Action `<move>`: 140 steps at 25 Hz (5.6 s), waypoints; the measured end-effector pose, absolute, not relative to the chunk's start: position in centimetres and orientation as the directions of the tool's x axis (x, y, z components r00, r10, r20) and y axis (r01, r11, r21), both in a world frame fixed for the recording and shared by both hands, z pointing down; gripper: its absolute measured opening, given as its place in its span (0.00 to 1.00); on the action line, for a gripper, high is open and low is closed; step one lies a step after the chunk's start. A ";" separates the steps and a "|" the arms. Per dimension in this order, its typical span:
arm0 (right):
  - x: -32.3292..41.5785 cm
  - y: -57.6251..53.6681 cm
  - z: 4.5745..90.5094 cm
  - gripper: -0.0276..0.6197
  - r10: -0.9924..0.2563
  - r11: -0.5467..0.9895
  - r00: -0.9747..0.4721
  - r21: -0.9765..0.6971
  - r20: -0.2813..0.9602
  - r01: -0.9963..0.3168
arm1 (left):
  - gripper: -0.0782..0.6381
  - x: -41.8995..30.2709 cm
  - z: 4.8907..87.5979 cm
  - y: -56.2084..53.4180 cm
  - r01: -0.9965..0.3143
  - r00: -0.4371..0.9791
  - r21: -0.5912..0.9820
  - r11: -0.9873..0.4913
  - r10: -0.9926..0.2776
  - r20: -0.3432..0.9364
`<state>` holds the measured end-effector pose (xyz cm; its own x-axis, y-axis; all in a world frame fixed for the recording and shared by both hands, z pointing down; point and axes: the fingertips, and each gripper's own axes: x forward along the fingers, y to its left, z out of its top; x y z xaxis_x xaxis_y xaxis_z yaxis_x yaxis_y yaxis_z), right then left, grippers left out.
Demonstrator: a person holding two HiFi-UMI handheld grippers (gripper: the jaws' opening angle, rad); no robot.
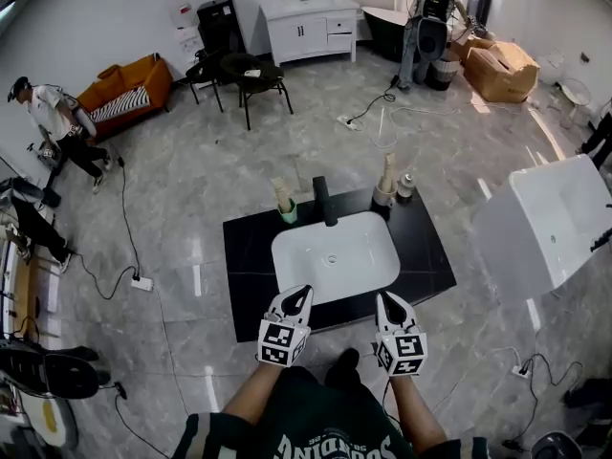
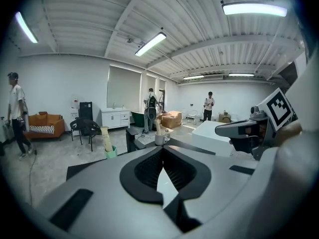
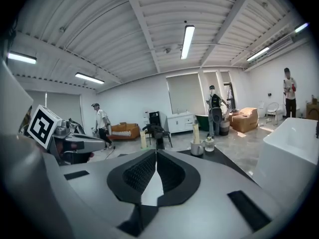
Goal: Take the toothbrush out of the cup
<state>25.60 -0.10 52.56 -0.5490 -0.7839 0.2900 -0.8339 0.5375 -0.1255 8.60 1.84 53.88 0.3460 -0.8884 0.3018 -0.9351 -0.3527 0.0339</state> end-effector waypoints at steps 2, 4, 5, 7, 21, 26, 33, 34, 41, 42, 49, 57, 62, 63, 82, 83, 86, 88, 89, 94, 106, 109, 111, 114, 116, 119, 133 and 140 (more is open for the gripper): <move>26.0 -0.9 52.4 0.11 -0.782 0.543 -0.557 -0.134 0.279 -0.829 | 0.12 8.9 53.7 1.0 -0.938 0.335 0.018 -0.346 -0.891 0.307; 26.1 -1.6 52.1 0.11 -0.780 0.552 -0.569 -0.141 0.260 -0.822 | 0.12 9.2 53.4 0.1 -0.940 0.325 -0.003 -0.342 -0.896 0.301; 25.8 -1.8 52.1 0.11 -0.778 0.557 -0.576 -0.147 0.251 -0.817 | 0.12 9.3 53.3 -0.3 -0.940 0.324 -0.005 -0.341 -0.898 0.299; 24.9 -2.3 52.0 0.11 -0.768 0.573 -0.594 -0.158 0.238 -0.804 | 0.12 9.0 53.2 -0.8 -0.942 0.319 -0.004 -0.336 -0.898 0.303; 13.6 -7.2 52.7 0.11 -0.623 0.744 -0.738 -0.094 0.261 -0.661 | 0.12 2.2 54.9 -3.6 -0.977 0.211 0.028 -0.213 -0.932 0.294; 8.3 -9.7 53.2 0.11 -0.578 0.787 -0.768 -0.061 0.277 -0.614 | 0.12 -2.0 55.4 -5.4 -0.987 0.160 0.052 -0.152 -0.947 0.279; 1.8 -13.5 54.6 0.12 -0.553 0.808 -0.774 -0.028 0.309 -0.588 | 0.12 -6.7 57.3 -7.9 -0.987 0.152 0.101 -0.128 -0.947 0.284; 1.0 -14.0 54.8 0.13 -0.549 0.810 -0.775 -0.028 0.315 -0.586 | 0.12 -7.2 57.6 -8.2 -0.986 0.154 0.107 -0.128 -0.946 0.286; -2.5 -17.6 56.7 0.26 -0.536 0.813 -0.765 -0.027 0.356 -0.581 | 0.12 -9.7 58.8 -10.4 -0.982 0.162 0.140 -0.125 -0.942 0.294; -3.0 -18.2 57.0 0.26 -0.537 0.812 -0.764 -0.027 0.359 -0.583 | 0.12 -9.9 58.9 -10.6 -0.982 0.159 0.142 -0.122 -0.942 0.294; -5.9 -22.2 59.2 0.28 -0.534 0.807 -0.754 -0.035 0.382 -0.589 | 0.12 -10.8 59.9 -11.0 -0.984 0.142 0.145 -0.102 -0.942 0.305; -8.7 -26.3 62.5 0.31 -0.499 0.810 -0.731 -0.050 0.465 -0.585 | 0.12 -13.3 60.9 -11.2 -0.989 0.098 0.140 -0.053 -0.936 0.337; -10.1 -28.3 64.4 0.36 -0.480 0.803 -0.720 -0.081 0.501 -0.591 | 0.12 -15.0 61.3 -10.8 -0.988 0.060 0.158 -0.005 -0.937 0.345; -10.3 -28.6 64.8 0.36 -0.473 0.806 -0.717 -0.076 0.511 -0.587 | 0.12 -15.3 61.5 -10.7 -0.987 0.054 0.158 0.002 -0.936 0.348; -11.4 -30.1 67.7 0.25 -0.394 0.851 -0.738 -0.087 0.547 -0.518 | 0.12 -17.8 63.2 -8.6 -0.984 0.015 0.169 0.056 -0.919 0.394; -11.3 -30.0 67.5 0.24 -0.394 0.853 -0.741 -0.084 0.544 -0.514 | 0.13 -17.8 63.1 -8.6 -0.984 0.016 0.169 0.055 -0.920 0.392; -10.9 -29.7 66.6 0.21 -0.403 0.856 -0.752 -0.076 0.522 -0.511 | 0.12 -17.6 62.8 -8.7 -0.984 0.019 0.168 0.050 -0.922 0.387; -10.6 -29.4 65.9 0.20 -0.411 0.856 -0.760 -0.072 0.504 -0.511 | 0.12 -17.5 62.8 -8.6 -0.984 0.021 0.169 0.048 -0.923 0.385; -10.6 -29.3 65.5 0.21 -0.416 0.856 -0.764 -0.070 0.493 -0.512 | 0.12 -17.4 62.7 -8.6 -0.985 0.021 0.168 0.047 -0.923 0.383; -10.3 -29.1 62.5 0.20 -0.440 0.857 -0.786 -0.058 0.433 -0.512 | 0.12 -16.9 62.1 -8.5 -0.987 0.028 0.159 0.033 -0.928 0.371; -8.9 -26.8 53.0 0.20 -0.454 0.865 -0.845 -0.088 0.282 -0.494 | 0.12 -16.3 60.4 -7.8 -0.988 0.016 0.152 0.037 -0.943 0.333; -9.0 -25.2 51.9 0.19 -0.425 0.874 -0.862 -0.125 0.277 -0.471 | 0.12 -17.0 60.1 -7.6 -0.988 -0.002 0.147 0.052 -0.946 0.325; -8.9 -24.0 52.0 0.19 -0.408 0.874 -0.867 -0.150 0.286 -0.461 | 0.12 -17.5 60.0 -7.4 -0.988 -0.013 0.142 0.062 -0.946 0.325; -9.2 -22.3 53.0 0.19 -0.376 0.881 -0.872 -0.171 0.315 -0.441 | 0.12 -18.1 60.0 -7.0 -0.989 -0.021 0.129 0.067 -0.945 0.326; -9.4 -21.4 53.9 0.19 -0.345 0.889 -0.874 -0.178 0.341 -0.421 | 0.12 -18.4 59.9 -6.8 -0.990 -0.027 0.122 0.071 -0.945 0.326; -9.8 -19.6 55.4 0.19 -0.294 0.894 -0.879 -0.217 0.375 -0.391 | 0.12 -18.8 59.9 -6.3 -0.989 -0.042 0.119 0.085 -0.944 0.327; -11.7 -9.1 65.8 0.18 -0.028 0.788 -0.847 -0.510 0.530 -0.345 | 0.12 -21.0 61.3 -1.4 -0.976 -0.129 0.120 0.184 -0.922 0.365; -12.2 -4.7 69.5 0.18 0.083 0.709 -0.812 -0.606 0.578 -0.359 | 0.12 -21.4 62.4 -0.2 -0.970 -0.137 0.135 0.202 -0.914 0.382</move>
